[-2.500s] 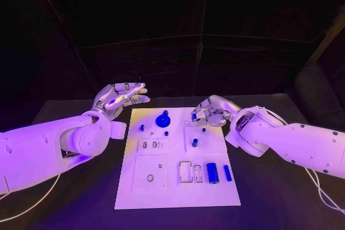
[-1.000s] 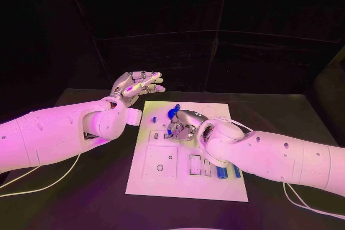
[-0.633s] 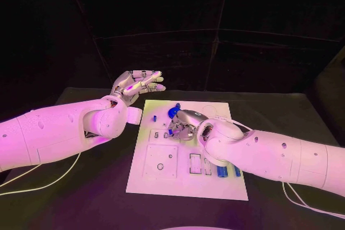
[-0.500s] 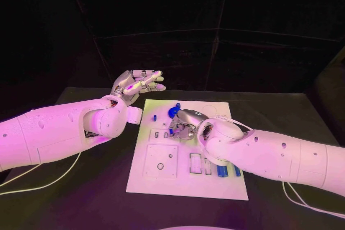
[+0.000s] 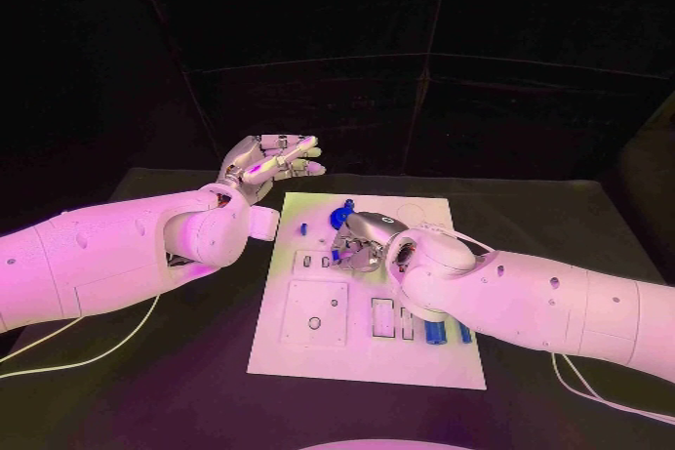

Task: Assemble the parts on the task board

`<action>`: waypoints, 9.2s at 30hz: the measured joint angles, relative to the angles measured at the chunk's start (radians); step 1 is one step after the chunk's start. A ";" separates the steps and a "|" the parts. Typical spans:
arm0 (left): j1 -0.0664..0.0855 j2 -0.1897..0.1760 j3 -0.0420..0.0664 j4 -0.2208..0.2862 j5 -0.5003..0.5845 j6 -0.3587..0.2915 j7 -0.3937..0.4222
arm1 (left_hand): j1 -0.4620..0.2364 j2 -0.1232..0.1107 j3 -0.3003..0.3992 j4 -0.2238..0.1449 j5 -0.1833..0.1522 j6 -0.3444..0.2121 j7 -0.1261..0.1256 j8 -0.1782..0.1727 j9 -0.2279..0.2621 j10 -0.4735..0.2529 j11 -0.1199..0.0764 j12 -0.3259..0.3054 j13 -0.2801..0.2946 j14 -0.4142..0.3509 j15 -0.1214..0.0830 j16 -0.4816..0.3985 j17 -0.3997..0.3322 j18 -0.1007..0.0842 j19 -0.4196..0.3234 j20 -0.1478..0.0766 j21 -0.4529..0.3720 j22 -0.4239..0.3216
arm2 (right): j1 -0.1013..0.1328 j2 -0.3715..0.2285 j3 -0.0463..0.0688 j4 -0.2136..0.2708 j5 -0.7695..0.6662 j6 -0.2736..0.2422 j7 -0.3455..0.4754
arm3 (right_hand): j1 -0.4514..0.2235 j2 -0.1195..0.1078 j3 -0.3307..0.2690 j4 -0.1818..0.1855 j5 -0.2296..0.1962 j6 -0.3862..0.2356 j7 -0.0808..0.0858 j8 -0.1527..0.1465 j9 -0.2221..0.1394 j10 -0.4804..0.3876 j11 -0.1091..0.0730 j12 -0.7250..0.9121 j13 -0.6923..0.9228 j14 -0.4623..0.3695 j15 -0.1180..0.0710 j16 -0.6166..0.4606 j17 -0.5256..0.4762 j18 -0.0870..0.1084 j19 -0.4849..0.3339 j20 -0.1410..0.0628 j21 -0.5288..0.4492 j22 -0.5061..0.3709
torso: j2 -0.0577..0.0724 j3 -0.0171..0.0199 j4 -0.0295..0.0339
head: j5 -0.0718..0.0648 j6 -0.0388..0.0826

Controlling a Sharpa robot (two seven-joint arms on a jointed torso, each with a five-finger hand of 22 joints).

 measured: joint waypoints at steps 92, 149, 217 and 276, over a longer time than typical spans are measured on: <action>0.000 -0.002 0.000 -0.003 0.000 0.002 -0.007 | 0.000 0.000 0.000 0.000 0.000 0.000 0.000 -0.004 0.000 0.000 0.000 -0.007 0.000 0.000 0.000 -0.005 0.003 0.000 0.003 0.003 0.000 -0.002 | 0.004 0.004 0.003 0.011 -0.065 0.068 -0.045 | -0.092 -0.102 -0.042 0.035 -0.025 -0.102 0.027 -0.067 -0.007 -0.071 0.034 -0.097 -0.096 0.000 0.021 -0.024 0.000 0.000 -0.024 0.024 -0.017 -0.020 | 0.000 -0.0005 0.0007 | -0.007 -0.015; 0.057 0.117 -0.048 -0.114 -0.882 0.333 -0.912 | -0.196 0.037 -0.114 0.161 0.000 0.086 -0.126 0.138 0.126 0.213 -0.146 0.888 0.811 0.298 -0.159 1.351 1.118 -0.078 0.513 -0.167 1.037 1.037 | 0.158 -0.389 0.007 0.022 0.850 0.029 0.628 | 0.102 -0.036 -0.261 0.122 -0.040 0.046 -0.022 -0.022 0.008 0.116 -0.016 -0.975 -0.929 0.002 -0.004 -1.094 -0.970 0.117 -0.241 -0.001 -0.801 -0.965 | -0.051 0.0177 -0.0059 | 0.006 -0.008; 0.065 0.299 -0.064 -0.231 -0.932 0.478 -1.159 | -0.227 0.065 -0.230 0.159 -0.013 -0.049 -0.159 0.445 0.452 0.212 -0.170 1.087 0.989 0.300 -0.179 1.351 1.118 -0.093 0.514 -0.186 1.069 1.093 | 0.159 -0.348 0.007 0.007 0.805 -0.048 0.586 | -0.027 0.003 -0.362 0.038 0.066 -0.018 -0.017 0.070 0.100 0.035 -0.010 -0.125 0.010 -0.011 -0.007 -0.230 -0.103 0.062 -0.234 -0.005 -0.300 -0.407 | -0.052 0.0161 -0.0058 | 0.008 -0.048; 0.065 0.284 -0.064 -0.209 -0.930 0.484 -1.146 | -0.186 -0.131 0.497 0.133 0.124 -0.104 -0.161 0.484 0.547 0.204 -0.179 1.063 0.956 0.300 -0.186 1.351 1.118 -0.093 0.507 -0.193 1.069 1.110 | 0.159 -0.339 0.007 0.006 0.787 -0.040 0.560 | -0.030 0.007 -0.364 0.035 0.070 -0.024 -0.017 0.070 0.101 0.035 -0.010 -0.120 0.019 -0.011 -0.007 -0.230 -0.099 0.062 -0.238 -0.002 -0.300 -0.405 | -0.053 0.0159 -0.0031 | 0.006 -0.057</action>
